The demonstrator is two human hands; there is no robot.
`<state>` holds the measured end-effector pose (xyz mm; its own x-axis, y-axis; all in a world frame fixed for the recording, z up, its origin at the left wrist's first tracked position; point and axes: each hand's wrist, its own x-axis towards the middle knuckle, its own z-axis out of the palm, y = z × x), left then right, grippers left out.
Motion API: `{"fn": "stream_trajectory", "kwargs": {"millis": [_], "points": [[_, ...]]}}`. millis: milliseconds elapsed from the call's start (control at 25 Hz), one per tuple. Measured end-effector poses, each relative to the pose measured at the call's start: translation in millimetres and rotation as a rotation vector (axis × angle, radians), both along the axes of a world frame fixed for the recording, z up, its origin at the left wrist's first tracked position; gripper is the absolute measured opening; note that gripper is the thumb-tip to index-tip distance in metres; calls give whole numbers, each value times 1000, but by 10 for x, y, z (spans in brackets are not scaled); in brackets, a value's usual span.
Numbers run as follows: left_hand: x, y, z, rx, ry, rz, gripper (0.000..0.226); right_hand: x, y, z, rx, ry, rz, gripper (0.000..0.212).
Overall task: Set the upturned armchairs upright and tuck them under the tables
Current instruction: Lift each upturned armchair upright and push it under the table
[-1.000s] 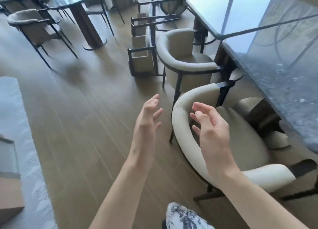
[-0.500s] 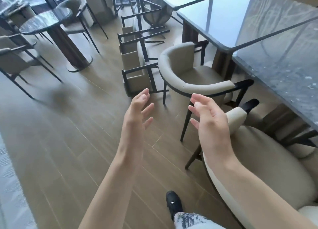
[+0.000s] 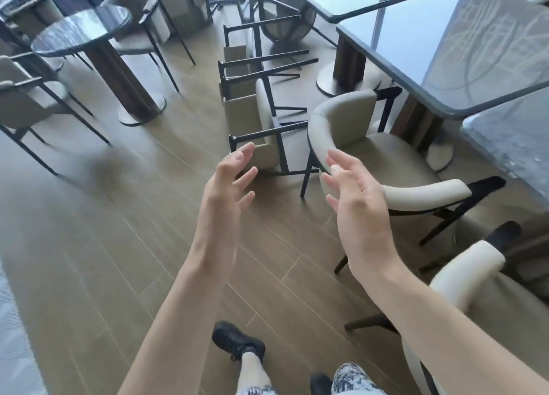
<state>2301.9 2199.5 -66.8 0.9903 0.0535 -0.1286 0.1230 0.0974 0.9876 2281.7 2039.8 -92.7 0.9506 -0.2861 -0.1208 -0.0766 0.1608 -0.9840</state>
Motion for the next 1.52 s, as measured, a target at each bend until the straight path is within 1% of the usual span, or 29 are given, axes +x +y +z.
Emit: {"fn": "stream_trajectory", "kwargs": {"millis": [80,200,360,480,560,720,800,960,1040,1200,1320,1400,1520], "points": [[390,236,-41,3,-2,-13,47,373,263,-33,-7,5,-1,49],[965,554,-59,3,-10,-38,47,907,608,-49,-1,-1,-21,49],[1999,1080,-23,11,-25,-114,46,1821,1133,-66,-22,-4,-99,48],[2620,1408,56,41,-38,-176,54,2369,1427,-33,-17,-18,-154,46],[3045,1633,131,54,-29,-189,55,2748,1646,13,-1,-8,-185,45],[3821,2057,221,76,-60,-223,64,3473,2092,115,-9,-39,-161,50],[4145,2225,227,85,-72,-232,70,3819,2277,150,-13,-55,-155,48],[5015,2561,240,110,-86,-278,53,4707,2682,185,-19,-85,-179,44],[5512,2703,261,118,-104,-307,48,5203,2848,190,-30,-102,-207,44],[6319,2952,316,114,-100,-366,50,6047,3122,199,-21,-103,-255,39],[6863,3105,327,141,-90,-399,41,6553,3283,180,7,-94,-310,41],[7280,3169,328,138,-66,-432,43,6860,3338,166,0,-76,-373,43],[7762,3168,294,97,-81,-484,52,7178,3356,168,-21,-66,-446,40]]}}
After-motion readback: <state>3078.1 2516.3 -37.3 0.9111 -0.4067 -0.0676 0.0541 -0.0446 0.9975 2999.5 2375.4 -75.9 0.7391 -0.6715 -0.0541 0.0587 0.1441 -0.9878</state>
